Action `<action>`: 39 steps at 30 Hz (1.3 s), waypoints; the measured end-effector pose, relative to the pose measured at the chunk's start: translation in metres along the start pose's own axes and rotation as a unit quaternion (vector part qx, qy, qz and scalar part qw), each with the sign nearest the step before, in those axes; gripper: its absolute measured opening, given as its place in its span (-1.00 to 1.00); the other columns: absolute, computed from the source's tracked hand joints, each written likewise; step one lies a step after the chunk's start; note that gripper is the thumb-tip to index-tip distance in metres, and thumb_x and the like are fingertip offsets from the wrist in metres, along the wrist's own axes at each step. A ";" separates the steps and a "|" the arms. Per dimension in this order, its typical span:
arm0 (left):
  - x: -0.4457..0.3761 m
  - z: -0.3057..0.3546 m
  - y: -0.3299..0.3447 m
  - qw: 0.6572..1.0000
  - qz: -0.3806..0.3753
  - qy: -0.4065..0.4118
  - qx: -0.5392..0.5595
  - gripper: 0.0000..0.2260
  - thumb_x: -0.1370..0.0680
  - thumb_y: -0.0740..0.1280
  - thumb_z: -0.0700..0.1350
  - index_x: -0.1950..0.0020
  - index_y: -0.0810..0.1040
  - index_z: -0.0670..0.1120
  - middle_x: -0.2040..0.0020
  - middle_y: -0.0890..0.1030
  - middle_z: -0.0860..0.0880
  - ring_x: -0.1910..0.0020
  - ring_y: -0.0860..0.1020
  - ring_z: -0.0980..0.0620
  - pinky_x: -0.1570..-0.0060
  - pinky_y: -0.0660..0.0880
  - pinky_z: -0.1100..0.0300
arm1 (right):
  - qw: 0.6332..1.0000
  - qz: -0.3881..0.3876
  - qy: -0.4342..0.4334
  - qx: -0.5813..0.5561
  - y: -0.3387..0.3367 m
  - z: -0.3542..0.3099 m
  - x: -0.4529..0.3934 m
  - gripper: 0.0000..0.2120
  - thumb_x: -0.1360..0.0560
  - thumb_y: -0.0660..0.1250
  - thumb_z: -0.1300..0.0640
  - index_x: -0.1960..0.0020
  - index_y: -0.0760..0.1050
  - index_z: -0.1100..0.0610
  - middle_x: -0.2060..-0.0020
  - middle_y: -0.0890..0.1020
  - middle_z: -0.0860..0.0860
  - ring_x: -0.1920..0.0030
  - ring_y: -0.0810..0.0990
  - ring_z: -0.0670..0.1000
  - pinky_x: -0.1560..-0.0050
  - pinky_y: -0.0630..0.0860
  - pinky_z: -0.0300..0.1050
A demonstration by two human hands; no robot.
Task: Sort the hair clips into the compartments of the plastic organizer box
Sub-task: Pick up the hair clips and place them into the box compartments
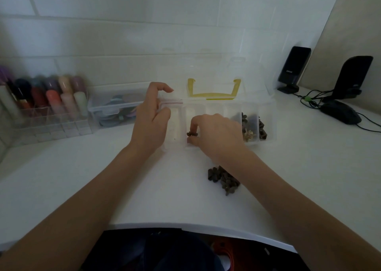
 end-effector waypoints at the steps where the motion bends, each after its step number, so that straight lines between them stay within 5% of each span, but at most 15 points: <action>1: 0.000 0.000 0.000 1.000 -0.003 0.001 -0.002 -0.59 -0.35 0.15 -0.38 -0.02 0.36 0.09 0.40 0.30 -0.26 0.43 0.28 0.03 0.38 0.24 0.12 | 1.000 0.004 -0.006 -0.012 -0.001 0.001 0.001 -0.78 -0.50 0.29 -0.12 0.00 0.53 0.00 0.21 0.57 -0.02 0.19 0.56 0.04 0.35 0.29 -0.18; 5: -0.005 -0.005 -0.001 1.000 -0.014 -0.021 0.009 -0.65 -0.35 0.13 -0.31 -0.03 0.37 0.05 0.33 0.39 -0.27 0.40 0.34 0.02 0.36 0.29 0.12 | 0.994 0.046 -0.023 -0.098 -0.007 0.007 0.008 -0.81 -0.47 0.30 -0.13 0.09 0.54 -0.03 0.44 0.47 -0.10 0.45 0.39 -0.14 0.46 0.27 -0.22; 8: -0.011 -0.012 -0.004 0.998 -0.008 -0.055 0.032 -0.70 -0.36 0.15 -0.29 0.00 0.42 0.02 0.23 0.46 -0.35 0.30 0.42 -0.01 0.29 0.43 0.09 | 0.973 0.076 -0.031 -0.215 -0.016 0.016 0.010 -0.84 -0.44 0.34 -0.10 0.13 0.56 -0.01 0.60 0.40 -0.08 0.57 0.30 -0.09 0.43 0.31 -0.18; 12: -0.014 -0.017 -0.009 0.992 0.002 -0.102 0.076 -0.72 -0.30 0.14 -0.24 0.08 0.45 0.04 0.31 0.46 -0.11 0.31 0.44 0.08 0.32 0.52 0.20 | 0.907 0.201 0.013 -0.371 -0.033 0.042 0.006 -0.89 -0.41 0.39 -0.02 0.16 0.55 0.01 0.43 0.62 0.02 0.53 0.41 -0.12 0.43 0.41 -0.22; 16: -0.014 -0.016 -0.019 0.990 0.019 -0.118 0.077 -0.69 -0.29 0.13 -0.26 0.01 0.46 -0.09 0.32 0.42 -0.01 0.44 0.42 0.30 0.44 0.44 0.39 | 0.952 0.218 0.092 -0.194 -0.034 0.074 0.004 -0.88 -0.46 0.33 -0.05 0.11 0.53 -0.01 0.43 0.52 -0.03 0.45 0.43 -0.07 0.40 0.35 -0.18; 20: -0.013 -0.016 -0.022 0.988 0.027 -0.131 0.077 -0.65 -0.25 0.12 -0.21 0.01 0.46 -0.09 0.33 0.40 0.01 0.46 0.41 0.31 0.46 0.44 0.37 | 0.978 0.177 0.104 -0.035 -0.026 0.075 0.006 -0.84 -0.51 0.24 -0.03 0.04 0.59 -0.08 0.36 0.59 -0.07 0.33 0.54 0.03 0.32 0.36 -0.18; 23: -0.013 -0.017 -0.023 0.986 0.030 -0.141 0.080 -0.65 -0.24 0.11 -0.21 0.02 0.46 -0.05 0.34 0.40 0.01 0.45 0.41 0.29 0.47 0.48 0.33 | 0.984 0.154 0.082 -0.043 -0.023 0.071 0.005 -0.79 -0.54 0.24 -0.07 -0.09 0.62 -0.15 0.23 0.65 -0.07 0.20 0.58 0.01 0.27 0.32 -0.19; 25: -0.013 -0.019 -0.025 0.985 0.027 -0.150 0.083 -0.66 -0.23 0.12 -0.21 0.04 0.47 -0.01 0.32 0.41 0.01 0.38 0.42 0.19 0.39 0.52 0.20 | 0.979 0.167 0.074 -0.090 -0.024 0.072 0.005 -0.77 -0.54 0.23 -0.11 -0.11 0.61 -0.15 0.32 0.61 -0.09 0.26 0.54 -0.02 0.31 0.31 -0.19; 29: -0.013 -0.021 -0.024 0.983 0.025 -0.161 0.088 -0.68 -0.23 0.12 -0.21 0.12 0.47 0.07 0.26 0.43 -0.02 0.28 0.44 0.05 0.32 0.55 0.09 | 0.958 0.228 0.051 -0.170 -0.033 0.073 0.007 -0.62 -0.54 0.19 -0.15 0.20 0.64 0.06 0.49 0.54 0.05 0.44 0.47 0.06 0.38 0.33 -0.16; 33: -0.015 -0.023 -0.023 0.980 0.033 -0.172 0.093 -0.70 -0.34 0.15 -0.33 0.01 0.47 -0.06 0.25 0.42 0.00 0.28 0.44 0.05 0.22 0.57 -0.01 | 0.954 0.217 -0.066 -0.196 -0.032 0.055 0.028 -0.47 -0.54 0.13 -0.13 0.43 0.48 0.21 0.60 0.43 0.00 0.54 0.38 0.02 0.47 0.32 -0.12; 35: -0.016 -0.026 -0.023 0.979 0.035 -0.176 0.098 -0.68 -0.36 0.14 -0.35 -0.01 0.46 -0.07 0.24 0.42 -0.01 0.27 0.44 0.05 0.20 0.57 -0.04 | 0.955 0.184 -0.134 -0.191 -0.028 0.047 0.047 -0.51 -0.54 0.11 -0.10 0.33 0.56 0.20 0.48 0.53 0.03 0.44 0.49 0.02 0.39 0.44 -0.07; 37: -0.016 -0.027 -0.022 0.979 0.037 -0.174 0.096 -0.68 -0.33 0.15 -0.33 -0.01 0.46 -0.06 0.23 0.41 -0.02 0.25 0.43 0.01 0.24 0.56 -0.01 | 0.965 0.105 -0.187 -0.153 -0.022 0.043 0.065 -0.57 -0.55 0.07 -0.18 -0.04 0.62 0.04 0.04 0.66 -0.04 0.02 0.60 -0.04 0.00 0.51 -0.09; 39: -0.016 -0.027 -0.021 0.979 0.042 -0.175 0.096 -0.69 -0.31 0.15 -0.29 0.00 0.46 -0.06 0.24 0.41 -0.02 0.26 0.44 0.04 0.28 0.55 0.03 | 0.977 -0.033 -0.188 -0.096 -0.012 0.045 0.080 -0.44 -0.47 -0.03 -0.38 -0.41 0.27 -0.23 -0.44 0.32 -0.17 -0.44 0.26 -0.09 -0.37 0.21 -0.10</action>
Point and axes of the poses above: each hand's wrist, its own x-axis away from the middle knuckle, its own y-axis out of the palm, z = x × y, the point moved 3 cm from there along -x, towards the middle knuckle
